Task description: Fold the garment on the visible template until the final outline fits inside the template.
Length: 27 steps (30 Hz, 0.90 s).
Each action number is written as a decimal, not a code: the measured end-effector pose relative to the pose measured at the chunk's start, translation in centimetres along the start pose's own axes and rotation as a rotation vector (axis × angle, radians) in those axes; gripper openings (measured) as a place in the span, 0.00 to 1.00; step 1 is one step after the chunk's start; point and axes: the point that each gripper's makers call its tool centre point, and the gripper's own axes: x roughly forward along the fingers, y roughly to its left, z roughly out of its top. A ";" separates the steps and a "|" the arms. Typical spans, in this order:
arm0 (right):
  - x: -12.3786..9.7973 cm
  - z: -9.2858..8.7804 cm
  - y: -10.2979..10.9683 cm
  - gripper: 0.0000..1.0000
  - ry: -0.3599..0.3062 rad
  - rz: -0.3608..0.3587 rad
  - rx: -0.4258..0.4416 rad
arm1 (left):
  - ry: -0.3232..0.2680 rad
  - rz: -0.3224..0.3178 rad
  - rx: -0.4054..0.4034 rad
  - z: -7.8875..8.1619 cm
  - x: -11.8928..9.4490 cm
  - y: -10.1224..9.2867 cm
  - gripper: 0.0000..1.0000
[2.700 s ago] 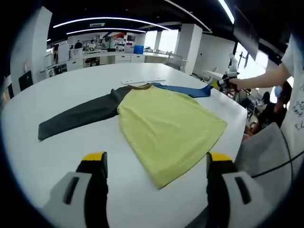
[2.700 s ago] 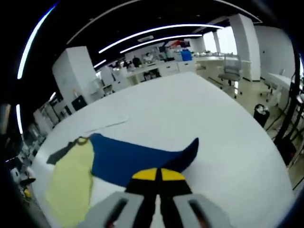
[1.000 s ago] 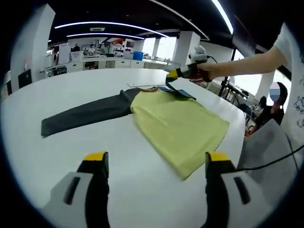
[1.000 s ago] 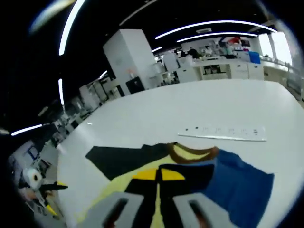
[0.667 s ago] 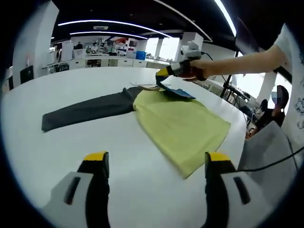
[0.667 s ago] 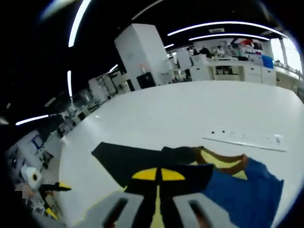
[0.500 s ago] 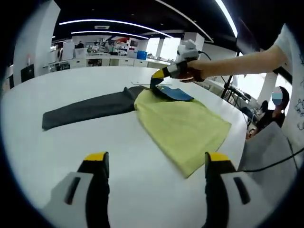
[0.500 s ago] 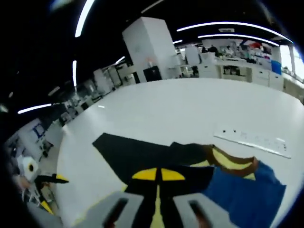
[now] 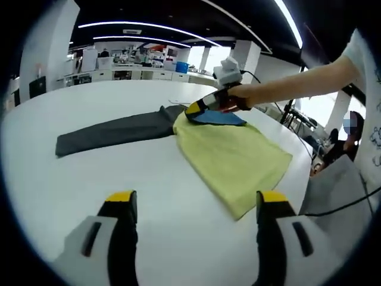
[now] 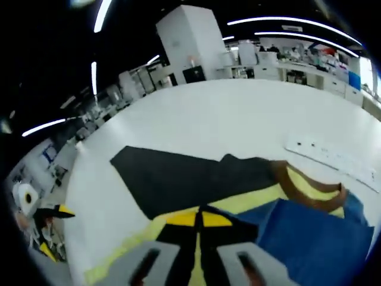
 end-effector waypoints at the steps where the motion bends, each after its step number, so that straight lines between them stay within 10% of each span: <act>1: 0.0 0.0 0.1 0.00 0.002 0.000 -0.006 | 0.003 0.001 -0.002 -0.1 0.0 0.1 0.80; 14: -1.5 1.1 0.3 0.38 -0.096 0.057 -0.079 | 0.013 -0.018 -0.001 -0.4 0.8 0.0 0.80; 27: -3.5 3.4 -1.3 0.43 -0.175 0.041 -0.080 | 0.012 -0.027 0.002 -0.3 1.0 -0.1 0.80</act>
